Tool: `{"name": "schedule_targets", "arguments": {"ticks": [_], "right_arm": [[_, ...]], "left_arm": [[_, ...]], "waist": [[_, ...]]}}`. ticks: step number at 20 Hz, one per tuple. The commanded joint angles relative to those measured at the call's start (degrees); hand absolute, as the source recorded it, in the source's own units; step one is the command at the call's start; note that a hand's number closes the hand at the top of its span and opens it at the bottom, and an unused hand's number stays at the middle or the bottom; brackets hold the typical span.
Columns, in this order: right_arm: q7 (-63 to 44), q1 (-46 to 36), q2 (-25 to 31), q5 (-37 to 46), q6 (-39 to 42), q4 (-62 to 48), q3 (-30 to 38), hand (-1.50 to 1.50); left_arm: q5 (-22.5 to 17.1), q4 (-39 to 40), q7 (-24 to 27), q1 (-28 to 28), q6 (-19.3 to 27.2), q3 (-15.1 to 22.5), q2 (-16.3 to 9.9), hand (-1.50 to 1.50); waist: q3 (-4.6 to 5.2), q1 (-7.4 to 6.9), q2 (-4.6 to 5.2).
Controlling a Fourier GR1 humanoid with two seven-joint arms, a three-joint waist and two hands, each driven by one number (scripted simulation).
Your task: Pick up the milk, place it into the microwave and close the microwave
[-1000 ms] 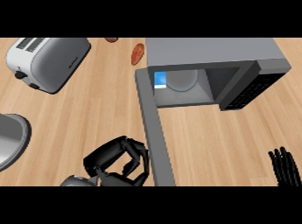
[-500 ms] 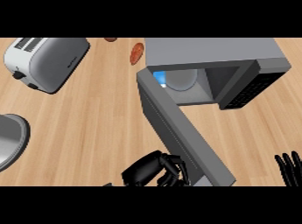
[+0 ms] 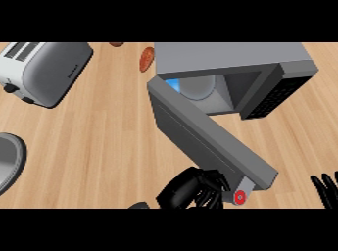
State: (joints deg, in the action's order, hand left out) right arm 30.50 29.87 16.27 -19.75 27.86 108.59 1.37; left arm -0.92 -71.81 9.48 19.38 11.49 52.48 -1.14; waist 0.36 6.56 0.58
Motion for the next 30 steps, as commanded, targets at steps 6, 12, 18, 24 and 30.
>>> {"name": "schedule_targets", "arguments": {"ticks": [6, 12, 18, 24, 30], "right_arm": [[-7.27, 3.39, 2.47, -4.27, 0.47, 11.22, -1.81, -1.50], [-10.29, 2.78, 2.03, -5.10, -1.93, 14.31, -2.36, -1.50], [-13.94, 2.91, 2.71, -7.85, -4.08, 17.53, -1.39, -1.50], [-16.59, 2.26, 3.76, -8.85, -4.67, 19.43, -1.71, -1.50], [-18.28, 1.72, 4.58, -10.88, -5.43, 21.67, -0.75, -1.50]], "left_arm": [[-10.37, 3.27, -0.17, 10.56, 13.93, 2.98, 1.09, 1.50], [-15.70, 8.41, 1.32, 18.06, 17.93, 1.62, 1.10, 1.50], [-22.03, 12.16, 1.86, 24.29, 20.01, -0.28, 1.15, 1.50], [-28.22, 17.50, 4.13, 29.37, 19.13, -2.61, 1.15, 1.50], [-34.18, 22.48, 6.77, 33.33, 18.70, -6.27, 1.15, 1.50]], "waist": [[0.07, 2.88, 0.47], [0.02, 4.12, 1.25], [0.02, 4.91, 1.63], [-0.05, 5.59, 2.33], [-0.09, 7.11, 2.95]]}}
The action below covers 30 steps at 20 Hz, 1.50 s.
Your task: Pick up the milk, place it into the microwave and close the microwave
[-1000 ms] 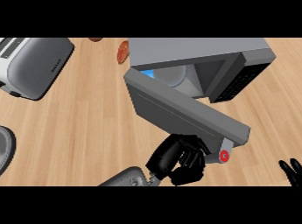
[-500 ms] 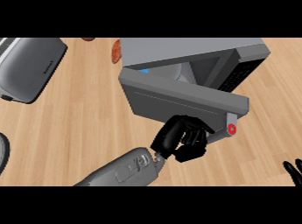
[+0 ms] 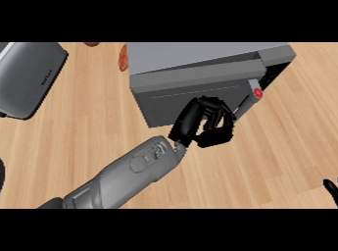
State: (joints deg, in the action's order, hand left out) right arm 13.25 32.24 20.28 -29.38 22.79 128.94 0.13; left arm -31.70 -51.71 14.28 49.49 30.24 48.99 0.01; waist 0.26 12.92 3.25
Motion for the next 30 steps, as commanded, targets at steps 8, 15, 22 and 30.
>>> {"name": "schedule_targets", "arguments": {"ticks": [8, 15, 22, 30], "right_arm": [[-2.49, -1.65, 1.76, -3.96, -0.30, 2.78, 1.33, -1.50], [-3.18, -3.12, 2.29, -5.63, -0.80, 3.88, 2.21, -1.50], [-3.57, -3.63, 3.97, -7.13, 1.57, 4.72, 1.52, -1.50], [-3.62, -4.08, 4.68, -7.06, 3.23, 4.79, -0.01, -1.50]], "left_arm": [[-9.57, 6.25, 4.66, 4.90, -1.53, -3.92, -0.02, 1.50], [-13.40, 8.35, 6.44, 4.72, 0.35, -4.94, -0.01, 1.50], [-14.72, 8.84, 11.19, 4.86, 2.88, -4.96, -0.01, 1.50], [-16.68, 9.60, 14.47, 4.61, 4.00, -4.10, -0.01, 1.50]], "waist": [[-0.10, 2.26, 0.87], [-0.14, 2.06, 0.99], [-0.13, 2.60, 1.19], [-0.16, 3.80, 1.58]]}}
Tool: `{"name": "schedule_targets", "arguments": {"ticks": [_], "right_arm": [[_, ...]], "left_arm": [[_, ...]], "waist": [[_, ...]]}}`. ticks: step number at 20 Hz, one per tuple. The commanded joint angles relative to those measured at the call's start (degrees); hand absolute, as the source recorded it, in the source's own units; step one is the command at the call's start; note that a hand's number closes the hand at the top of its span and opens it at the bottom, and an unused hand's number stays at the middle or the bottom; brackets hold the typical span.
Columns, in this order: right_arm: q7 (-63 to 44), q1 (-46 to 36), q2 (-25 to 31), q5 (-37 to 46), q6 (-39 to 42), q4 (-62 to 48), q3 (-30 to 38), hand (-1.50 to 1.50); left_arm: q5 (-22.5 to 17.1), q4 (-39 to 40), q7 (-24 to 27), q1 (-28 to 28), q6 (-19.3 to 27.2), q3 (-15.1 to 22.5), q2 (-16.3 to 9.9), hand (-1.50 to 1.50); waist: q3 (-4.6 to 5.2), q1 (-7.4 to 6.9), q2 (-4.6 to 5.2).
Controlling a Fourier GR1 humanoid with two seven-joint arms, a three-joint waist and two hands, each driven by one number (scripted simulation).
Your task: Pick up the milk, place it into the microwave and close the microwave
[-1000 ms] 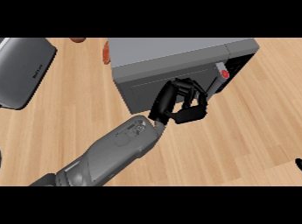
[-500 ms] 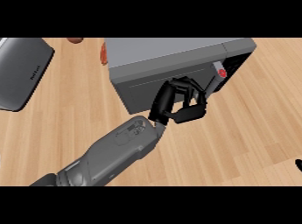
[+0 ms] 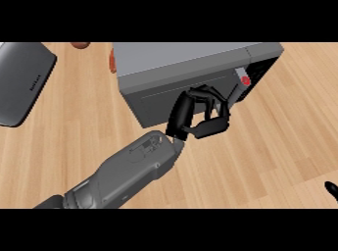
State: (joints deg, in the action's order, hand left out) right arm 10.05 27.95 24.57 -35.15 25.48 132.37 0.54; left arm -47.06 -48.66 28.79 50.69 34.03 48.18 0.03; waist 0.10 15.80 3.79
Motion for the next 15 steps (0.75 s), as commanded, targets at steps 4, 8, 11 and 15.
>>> {"name": "schedule_targets", "arguments": {"ticks": [4, 8, 11, 15], "right_arm": [[-0.45, -0.86, 0.74, -1.57, 0.92, 1.04, -0.87, -1.50], [-1.13, -0.63, 1.66, -1.20, 1.34, 0.93, -0.90, -1.50], [-0.85, -1.04, 1.24, -1.33, 1.02, 1.33, -1.13, -1.50], [-0.94, -1.57, 1.52, -1.55, 1.26, 0.94, -1.40, -1.50]], "left_arm": [[-2.64, 6.11, 1.23, 3.04, 0.53, -2.52, -0.03, 1.50], [-3.28, 6.65, 2.56, 3.46, 1.42, -2.71, -0.03, 1.50], [-4.05, 6.86, 2.86, 4.12, 1.16, -2.62, -0.03, 1.50], [-4.67, 7.28, 3.59, 4.23, 1.60, -2.25, -0.03, 1.50]], "waist": [[0.02, 1.15, 1.38], [0.06, 1.37, 1.37], [0.04, 1.53, 1.17], [0.01, 1.68, 1.60]]}}
